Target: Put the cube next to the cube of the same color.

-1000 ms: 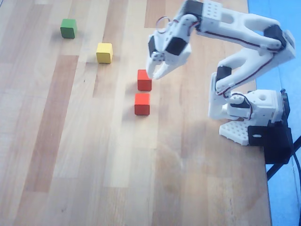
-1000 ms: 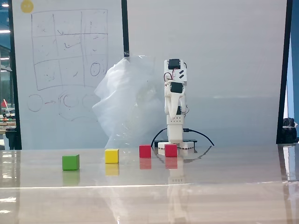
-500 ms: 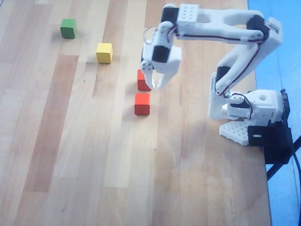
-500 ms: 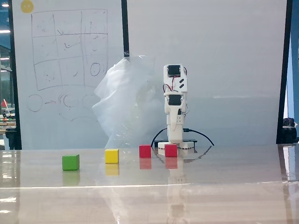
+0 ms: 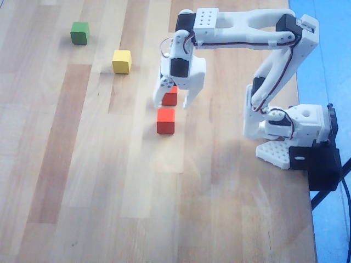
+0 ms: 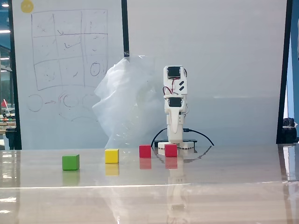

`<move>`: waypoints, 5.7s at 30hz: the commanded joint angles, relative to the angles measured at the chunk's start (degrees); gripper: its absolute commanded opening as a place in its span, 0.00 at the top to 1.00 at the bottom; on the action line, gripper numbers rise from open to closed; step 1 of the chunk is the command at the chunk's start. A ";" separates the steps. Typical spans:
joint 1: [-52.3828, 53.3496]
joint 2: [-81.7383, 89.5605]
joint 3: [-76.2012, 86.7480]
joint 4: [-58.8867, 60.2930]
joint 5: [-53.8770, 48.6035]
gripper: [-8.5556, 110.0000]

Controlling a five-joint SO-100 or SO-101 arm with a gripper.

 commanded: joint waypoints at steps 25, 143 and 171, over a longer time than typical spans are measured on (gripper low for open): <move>6.59 -20.74 -4.13 -14.59 -4.66 0.72; 32.34 -24.87 -38.14 7.21 -25.58 0.65; -3.78 28.13 -5.71 0.09 2.46 0.93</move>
